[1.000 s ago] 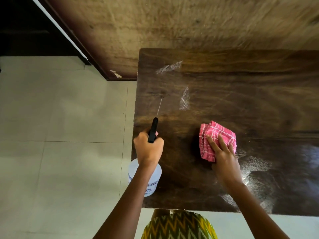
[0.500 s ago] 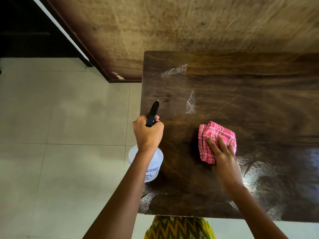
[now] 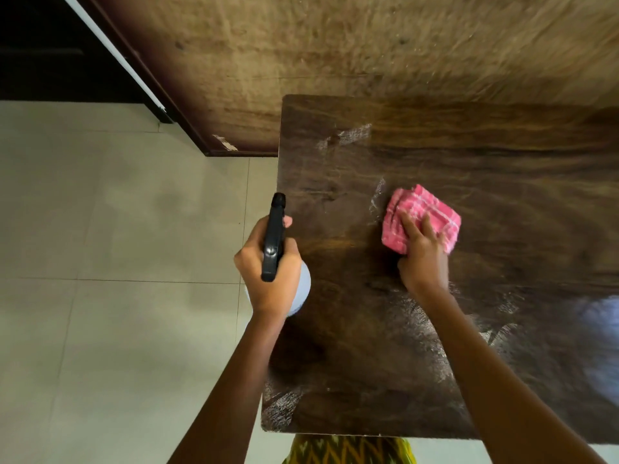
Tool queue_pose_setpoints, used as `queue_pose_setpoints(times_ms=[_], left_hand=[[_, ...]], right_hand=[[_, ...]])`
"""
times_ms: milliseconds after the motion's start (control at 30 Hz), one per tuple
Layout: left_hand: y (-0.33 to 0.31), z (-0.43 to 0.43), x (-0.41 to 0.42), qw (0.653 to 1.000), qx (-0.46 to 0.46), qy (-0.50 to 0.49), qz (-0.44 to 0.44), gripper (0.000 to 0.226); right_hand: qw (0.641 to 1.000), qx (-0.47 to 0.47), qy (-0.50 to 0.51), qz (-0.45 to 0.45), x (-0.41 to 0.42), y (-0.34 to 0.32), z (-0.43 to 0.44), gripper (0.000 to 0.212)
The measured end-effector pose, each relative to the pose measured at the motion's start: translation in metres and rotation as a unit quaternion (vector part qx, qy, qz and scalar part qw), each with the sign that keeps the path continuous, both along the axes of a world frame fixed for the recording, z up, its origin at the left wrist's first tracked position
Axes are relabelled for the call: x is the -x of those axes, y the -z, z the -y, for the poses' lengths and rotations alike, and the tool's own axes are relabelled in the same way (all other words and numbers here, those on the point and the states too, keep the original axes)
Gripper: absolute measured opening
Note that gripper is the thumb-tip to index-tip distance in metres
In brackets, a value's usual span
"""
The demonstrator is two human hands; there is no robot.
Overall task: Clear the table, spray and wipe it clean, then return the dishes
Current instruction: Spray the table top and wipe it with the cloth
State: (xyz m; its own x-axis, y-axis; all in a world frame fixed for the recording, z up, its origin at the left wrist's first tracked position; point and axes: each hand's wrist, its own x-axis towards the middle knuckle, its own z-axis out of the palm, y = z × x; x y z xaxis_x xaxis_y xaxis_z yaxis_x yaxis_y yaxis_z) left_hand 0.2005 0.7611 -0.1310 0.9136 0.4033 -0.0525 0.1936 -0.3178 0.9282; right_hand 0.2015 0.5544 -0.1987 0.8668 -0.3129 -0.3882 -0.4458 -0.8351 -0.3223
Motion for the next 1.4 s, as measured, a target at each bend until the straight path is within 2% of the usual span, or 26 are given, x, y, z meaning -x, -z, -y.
queue_pose_setpoints(times_ms=[100,233,300,400,533,600,700,767,833,933,1000,1100,1167,1267,1400], left_hand=[[0.003,0.001,-0.007,0.999,-0.001,0.004,0.041,0.031],[0.010,0.002,-0.017,0.998,-0.001,0.005,0.056,0.034],[0.012,0.003,-0.021,0.998,0.016,0.014,0.057,0.037],[0.016,0.002,-0.022,0.998,0.036,0.033,0.046,0.034],[0.023,-0.002,-0.018,0.996,0.058,0.036,0.052,0.044],[0.031,-0.004,-0.018,0.997,0.052,0.035,0.052,0.047],[0.037,-0.007,-0.020,0.998,0.034,0.033,0.046,0.043],[0.040,-0.009,-0.022,0.998,0.018,0.040,0.050,0.042],[0.040,-0.011,-0.021,0.998,-0.002,0.038,0.048,0.043],[0.037,-0.011,-0.021,0.997,-0.023,0.048,0.047,0.044],[0.037,-0.012,-0.021,0.998,-0.018,0.051,0.045,0.043],[0.042,-0.011,-0.022,0.999,-0.002,0.036,0.036,0.044],[0.041,-0.011,-0.021,0.999,0.004,0.019,0.030,0.045],[0.042,-0.010,-0.021,1.000,0.013,0.019,0.010,0.046],[0.043,-0.012,-0.019,1.000,0.007,0.020,0.007,0.047]], right_hand=[[0.994,0.022,-0.103,-0.035,-0.030,0.011,-0.048,0.086],[0.960,0.053,-0.267,-0.071,0.015,0.016,-0.077,0.082],[0.961,0.067,-0.264,-0.044,0.048,0.025,-0.050,0.091],[0.976,0.091,-0.192,-0.055,0.056,0.022,-0.002,0.098],[0.989,0.081,-0.072,-0.105,-0.017,0.015,0.007,0.092],[0.990,0.071,-0.049,-0.110,-0.063,0.015,-0.013,0.089],[0.978,0.072,-0.175,-0.083,-0.086,0.019,-0.056,0.082],[0.954,0.074,-0.284,-0.062,-0.065,0.018,-0.071,0.077],[0.931,0.079,-0.351,-0.063,-0.024,0.019,-0.059,0.075],[0.948,0.090,-0.297,-0.067,0.027,0.015,0.004,0.082],[0.963,0.111,-0.228,-0.086,0.025,0.011,0.041,0.086],[0.983,0.084,-0.122,-0.111,-0.034,0.012,0.050,0.089],[0.987,0.070,-0.097,-0.105,-0.085,0.013,0.026,0.088],[0.980,0.072,-0.174,-0.072,-0.113,0.017,-0.016,0.081],[0.936,0.085,-0.336,-0.056,-0.053,0.024,-0.012,0.086]])
